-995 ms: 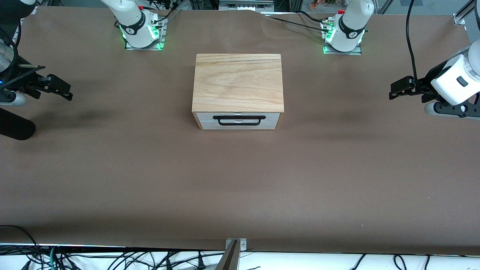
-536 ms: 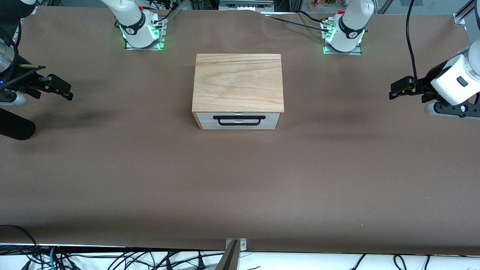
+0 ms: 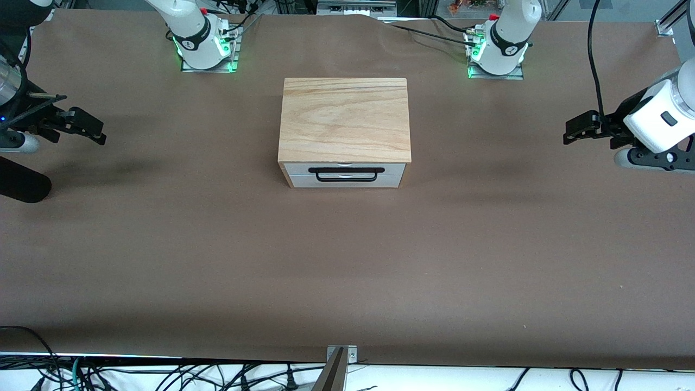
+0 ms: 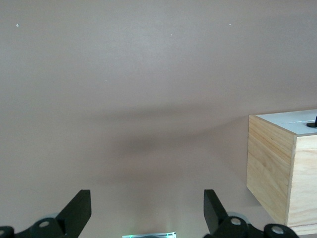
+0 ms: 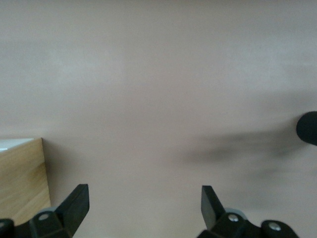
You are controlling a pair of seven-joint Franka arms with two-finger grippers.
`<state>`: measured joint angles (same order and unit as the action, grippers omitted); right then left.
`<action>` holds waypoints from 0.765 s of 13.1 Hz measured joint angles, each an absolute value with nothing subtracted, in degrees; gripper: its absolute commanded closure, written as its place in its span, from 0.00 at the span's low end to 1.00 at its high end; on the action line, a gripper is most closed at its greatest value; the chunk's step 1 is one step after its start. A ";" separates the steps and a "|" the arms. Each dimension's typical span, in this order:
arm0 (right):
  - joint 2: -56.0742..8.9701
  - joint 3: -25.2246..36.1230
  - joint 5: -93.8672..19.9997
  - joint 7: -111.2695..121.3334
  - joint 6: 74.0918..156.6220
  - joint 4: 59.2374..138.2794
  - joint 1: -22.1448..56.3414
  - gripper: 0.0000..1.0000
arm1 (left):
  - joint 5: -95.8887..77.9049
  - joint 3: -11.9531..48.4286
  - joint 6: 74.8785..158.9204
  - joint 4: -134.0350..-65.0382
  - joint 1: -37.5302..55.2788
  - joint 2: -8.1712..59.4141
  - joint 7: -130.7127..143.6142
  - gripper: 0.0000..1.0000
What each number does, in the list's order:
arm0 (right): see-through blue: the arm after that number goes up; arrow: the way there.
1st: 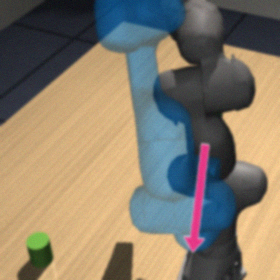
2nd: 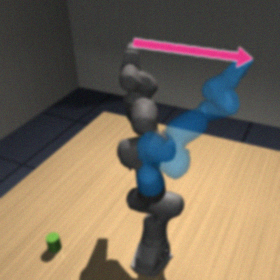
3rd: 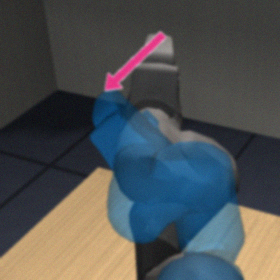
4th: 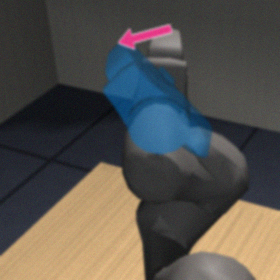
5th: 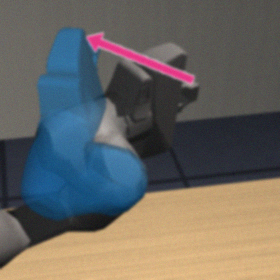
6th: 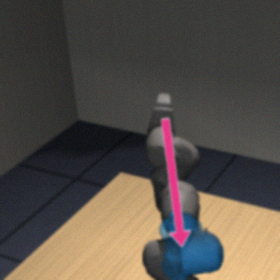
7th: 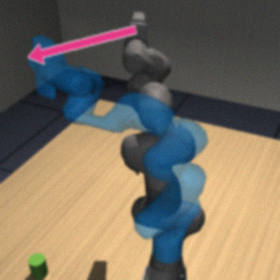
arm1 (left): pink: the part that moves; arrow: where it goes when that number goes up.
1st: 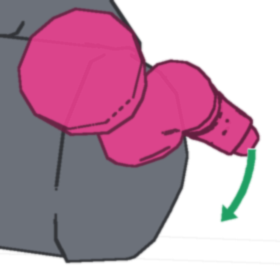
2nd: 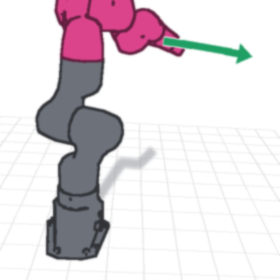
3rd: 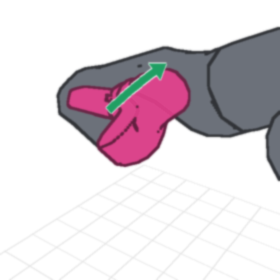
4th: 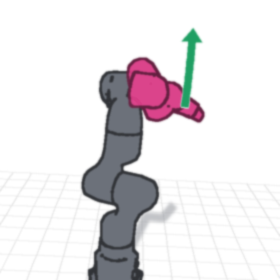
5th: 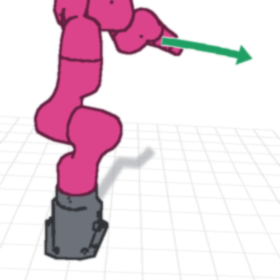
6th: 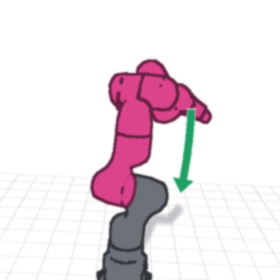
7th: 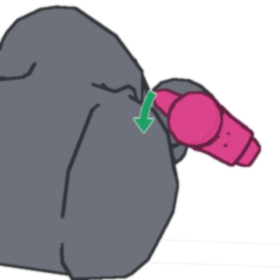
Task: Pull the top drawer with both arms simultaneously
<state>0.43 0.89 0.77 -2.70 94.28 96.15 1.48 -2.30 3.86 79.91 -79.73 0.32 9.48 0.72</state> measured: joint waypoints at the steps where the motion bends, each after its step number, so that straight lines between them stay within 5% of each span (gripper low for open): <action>1: 0.43 0.85 0.76 -2.70 92.93 96.16 1.50 0.00 | -2.30 3.86 79.91 -79.75 0.30 9.58 0.72 0.00; 10: -3.15 -1.91 -11.38 -2.72 90.79 96.26 3.45 0.00 | -10.84 3.87 80.24 -80.90 0.34 15.91 0.72 0.00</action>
